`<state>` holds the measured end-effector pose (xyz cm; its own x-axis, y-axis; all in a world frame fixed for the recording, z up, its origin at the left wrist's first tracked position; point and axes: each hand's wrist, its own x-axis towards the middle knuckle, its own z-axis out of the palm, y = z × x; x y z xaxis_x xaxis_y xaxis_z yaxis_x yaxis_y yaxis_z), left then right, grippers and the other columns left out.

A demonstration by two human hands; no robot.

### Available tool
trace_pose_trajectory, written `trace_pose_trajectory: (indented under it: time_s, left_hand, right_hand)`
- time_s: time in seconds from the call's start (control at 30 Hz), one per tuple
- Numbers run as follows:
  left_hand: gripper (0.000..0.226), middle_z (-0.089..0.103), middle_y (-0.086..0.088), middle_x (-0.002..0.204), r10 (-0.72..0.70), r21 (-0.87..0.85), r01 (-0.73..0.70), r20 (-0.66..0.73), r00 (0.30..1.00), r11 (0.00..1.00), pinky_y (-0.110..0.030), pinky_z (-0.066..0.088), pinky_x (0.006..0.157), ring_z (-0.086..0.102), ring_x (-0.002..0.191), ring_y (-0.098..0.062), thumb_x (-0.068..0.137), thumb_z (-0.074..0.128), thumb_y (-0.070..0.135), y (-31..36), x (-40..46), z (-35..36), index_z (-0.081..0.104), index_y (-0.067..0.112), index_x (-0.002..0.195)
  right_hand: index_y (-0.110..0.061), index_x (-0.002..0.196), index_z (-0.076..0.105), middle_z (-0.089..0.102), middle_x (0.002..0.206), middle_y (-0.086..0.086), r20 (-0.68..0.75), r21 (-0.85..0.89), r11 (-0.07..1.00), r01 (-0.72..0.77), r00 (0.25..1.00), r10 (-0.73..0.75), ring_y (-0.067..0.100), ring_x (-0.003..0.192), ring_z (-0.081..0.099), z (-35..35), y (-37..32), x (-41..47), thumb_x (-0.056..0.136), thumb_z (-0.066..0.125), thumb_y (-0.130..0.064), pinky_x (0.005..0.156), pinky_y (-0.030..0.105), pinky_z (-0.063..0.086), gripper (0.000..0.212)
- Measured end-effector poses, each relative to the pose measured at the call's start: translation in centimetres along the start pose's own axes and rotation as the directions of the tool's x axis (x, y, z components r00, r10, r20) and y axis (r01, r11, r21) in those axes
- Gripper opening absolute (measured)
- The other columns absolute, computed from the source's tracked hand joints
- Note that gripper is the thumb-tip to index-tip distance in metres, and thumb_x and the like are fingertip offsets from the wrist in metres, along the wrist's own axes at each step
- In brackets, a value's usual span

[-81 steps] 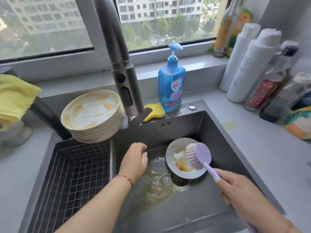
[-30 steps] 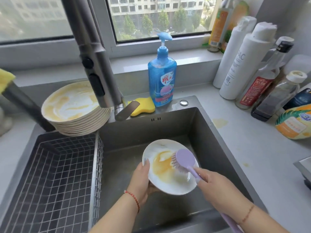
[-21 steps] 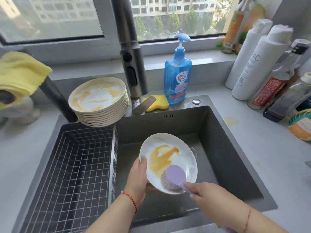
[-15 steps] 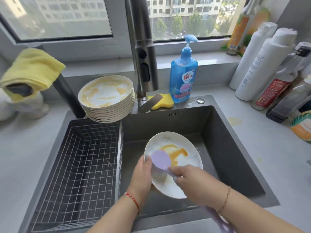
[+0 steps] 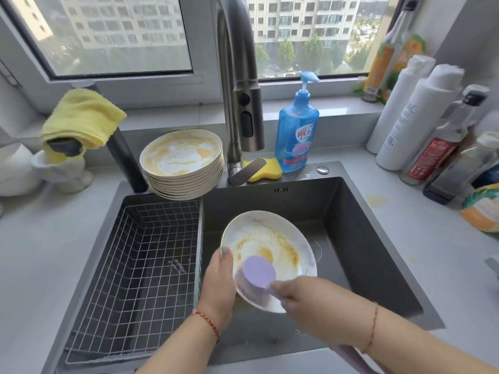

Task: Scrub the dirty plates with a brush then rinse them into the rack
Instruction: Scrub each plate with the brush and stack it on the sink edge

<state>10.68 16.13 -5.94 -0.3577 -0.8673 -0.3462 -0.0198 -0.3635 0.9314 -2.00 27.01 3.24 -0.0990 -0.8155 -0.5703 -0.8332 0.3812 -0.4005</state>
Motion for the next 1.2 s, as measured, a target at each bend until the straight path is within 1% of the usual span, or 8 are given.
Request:
trace_pose_trajectory:
  time_s: [0.1, 0.2, 0.43, 0.57, 0.73, 0.87, 1.03, 1.2]
  left_hand:
    - [0.039, 0.072, 0.001, 0.115, -0.002, 0.009, 0.002, 0.025, 1.0, 1.0, -0.049, 0.048, 0.104, 0.065, 0.114, -0.02, 0.102, 0.037, 0.047, 0.0, -0.4, 0.5, 0.063, 0.023, 0.118]
    - [0.037, 0.073, -0.001, 0.112, 0.011, -0.009, -0.01, 0.025, 1.0, 1.0, -0.05, 0.049, 0.102, 0.067, 0.111, -0.021, 0.104, 0.036, 0.043, 0.1, -0.4, 0.5, 0.062, 0.022, 0.119]
    - [0.034, 0.072, 0.001, 0.115, 0.009, -0.041, -0.009, -0.018, 1.0, 0.999, -0.046, 0.051, 0.1, 0.066, 0.111, -0.02, 0.104, 0.035, 0.044, 0.6, 0.1, -0.2, 0.059, 0.025, 0.121]
    - [0.037, 0.072, -0.002, 0.114, 0.005, -0.052, -0.007, -0.03, 1.0, 0.999, -0.05, 0.05, 0.101, 0.067, 0.11, -0.022, 0.103, 0.035, 0.045, 0.5, 0.0, -0.1, 0.059, 0.024, 0.121]
    - [0.034, 0.072, 0.001, 0.115, 0.013, -0.04, -0.014, -0.029, 0.999, 0.999, -0.047, 0.052, 0.099, 0.067, 0.11, -0.019, 0.103, 0.033, 0.047, 1.2, 0.1, -0.4, 0.06, 0.029, 0.116]
    - [0.039, 0.072, -0.001, 0.115, 0.01, -0.017, -0.011, -0.024, 1.0, 1.0, -0.051, 0.049, 0.102, 0.066, 0.112, -0.021, 0.101, 0.035, 0.05, 1.3, 0.0, -0.2, 0.061, 0.025, 0.116]
    - [0.042, 0.073, 0.006, 0.112, -0.011, 0.051, 0.009, 0.047, 0.999, 0.999, -0.034, 0.053, 0.094, 0.066, 0.11, -0.012, 0.099, 0.034, 0.052, 0.8, -0.9, 0.6, 0.062, 0.027, 0.119]
    - [0.043, 0.073, 0.004, 0.114, -0.013, 0.052, 0.011, 0.04, 0.999, 0.999, -0.046, 0.05, 0.102, 0.066, 0.111, -0.015, 0.099, 0.035, 0.052, 1.6, -0.7, 0.4, 0.06, 0.025, 0.122]
  right_hand:
    - [-0.032, 0.144, 0.037, 0.062, 0.113, 0.002, -0.145, -0.016, 0.998, -0.059, 0.988, 0.056, 0.024, 0.091, 0.06, -1.1, -0.5, 2.1, 0.101, 0.03, -0.022, 0.063, 0.024, 0.038, 0.045]
    - [-0.017, 0.136, 0.044, 0.053, 0.09, 0.002, -0.272, -0.094, 0.989, -0.116, 0.959, 0.086, 0.024, 0.081, 0.051, -2.2, 1.6, 3.0, 0.099, 0.032, -0.014, 0.053, 0.025, 0.033, 0.04]
    - [-0.031, 0.111, 0.05, 0.049, 0.085, -0.003, -0.01, -0.108, 0.992, -0.061, 0.998, 0.06, 0.02, 0.077, 0.05, -1.0, 1.5, -1.1, 0.1, 0.032, -0.022, 0.058, 0.025, 0.038, 0.023]
    - [-0.027, 0.137, 0.042, 0.054, 0.092, 0.001, -0.069, -0.151, 0.987, -0.062, 0.996, 0.052, 0.02, 0.075, 0.049, -1.3, 0.3, 0.6, 0.101, 0.031, -0.021, 0.055, 0.024, 0.037, 0.038]
    - [-0.025, 0.107, 0.057, 0.041, 0.082, -0.002, -0.039, -0.226, 0.972, -0.063, 0.998, 0.056, 0.021, 0.077, 0.041, -2.8, 2.6, 0.6, 0.1, 0.034, -0.016, 0.055, 0.026, 0.033, 0.025]
    - [-0.024, 0.115, 0.058, 0.043, 0.072, -0.008, 0.066, 0.072, 0.997, 0.026, 0.997, -0.031, 0.01, 0.058, 0.038, -1.8, 0.9, -1.0, 0.097, 0.037, -0.026, 0.051, 0.022, 0.03, 0.028]
    - [-0.031, 0.139, 0.046, 0.059, 0.092, -0.009, -0.138, 0.187, 0.982, 0.002, 0.99, 0.024, 0.006, 0.065, 0.051, -2.9, -0.8, 2.4, 0.101, 0.033, -0.024, 0.05, 0.007, 0.036, 0.041]
    - [-0.024, 0.144, 0.033, 0.044, 0.074, -0.007, -0.221, -0.291, 0.943, -0.164, 0.97, 0.101, 0.02, 0.071, 0.049, -3.8, 2.7, 3.4, 0.095, 0.035, -0.011, 0.054, 0.026, 0.035, 0.05]
